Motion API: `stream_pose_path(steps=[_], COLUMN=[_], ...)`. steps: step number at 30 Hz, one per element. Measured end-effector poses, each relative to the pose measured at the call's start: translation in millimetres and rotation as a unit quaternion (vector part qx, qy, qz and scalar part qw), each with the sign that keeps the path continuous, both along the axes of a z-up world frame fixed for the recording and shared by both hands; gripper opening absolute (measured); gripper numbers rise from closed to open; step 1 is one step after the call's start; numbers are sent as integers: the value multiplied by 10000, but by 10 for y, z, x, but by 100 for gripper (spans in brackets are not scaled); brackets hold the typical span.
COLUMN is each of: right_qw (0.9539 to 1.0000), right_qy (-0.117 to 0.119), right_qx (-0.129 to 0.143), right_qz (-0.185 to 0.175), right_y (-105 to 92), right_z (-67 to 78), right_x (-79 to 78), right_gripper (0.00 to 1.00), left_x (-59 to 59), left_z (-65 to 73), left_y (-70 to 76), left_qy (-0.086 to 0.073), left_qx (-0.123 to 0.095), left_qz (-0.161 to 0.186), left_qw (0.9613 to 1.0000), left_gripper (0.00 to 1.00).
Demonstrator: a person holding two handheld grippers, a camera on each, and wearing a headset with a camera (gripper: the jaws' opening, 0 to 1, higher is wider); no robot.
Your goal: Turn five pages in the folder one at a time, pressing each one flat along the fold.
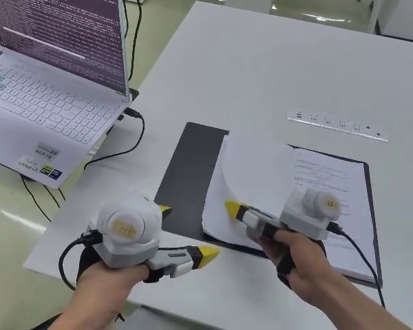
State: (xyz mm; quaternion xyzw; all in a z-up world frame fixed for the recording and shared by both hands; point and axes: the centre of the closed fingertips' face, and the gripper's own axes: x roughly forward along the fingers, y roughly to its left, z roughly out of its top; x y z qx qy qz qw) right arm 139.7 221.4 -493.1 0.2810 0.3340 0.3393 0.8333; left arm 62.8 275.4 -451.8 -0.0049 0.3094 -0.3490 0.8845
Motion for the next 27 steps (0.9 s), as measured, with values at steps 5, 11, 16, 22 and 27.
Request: stream_pose_path(steps=[5, 11, 16, 22, 27], right_qw=[9999, 9992, 9980, 9969, 9974], right_qy=[148, 389, 609, 772, 716], right_qx=[-30, -81, -72, -60, 129], right_qz=[-19, -110, -156, -108, 9], right_y=[62, 144, 211, 291, 346], right_z=[-133, -334, -461, -564, -489], right_x=[23, 45, 30, -14, -39], right_gripper=[0, 0, 4, 16, 26], left_x=[-5, -1, -4, 5, 20], left_z=[-18, -51, -91, -107, -128], left_y=[41, 92, 147, 191, 217], left_qy=[42, 97, 164, 198, 186], left_qx=[13, 22, 73, 136, 254], left_qz=[39, 91, 120, 138, 114], left_qw=[10000, 9999, 9998, 9996, 9994], left_gripper=[72, 72, 72, 72, 72])
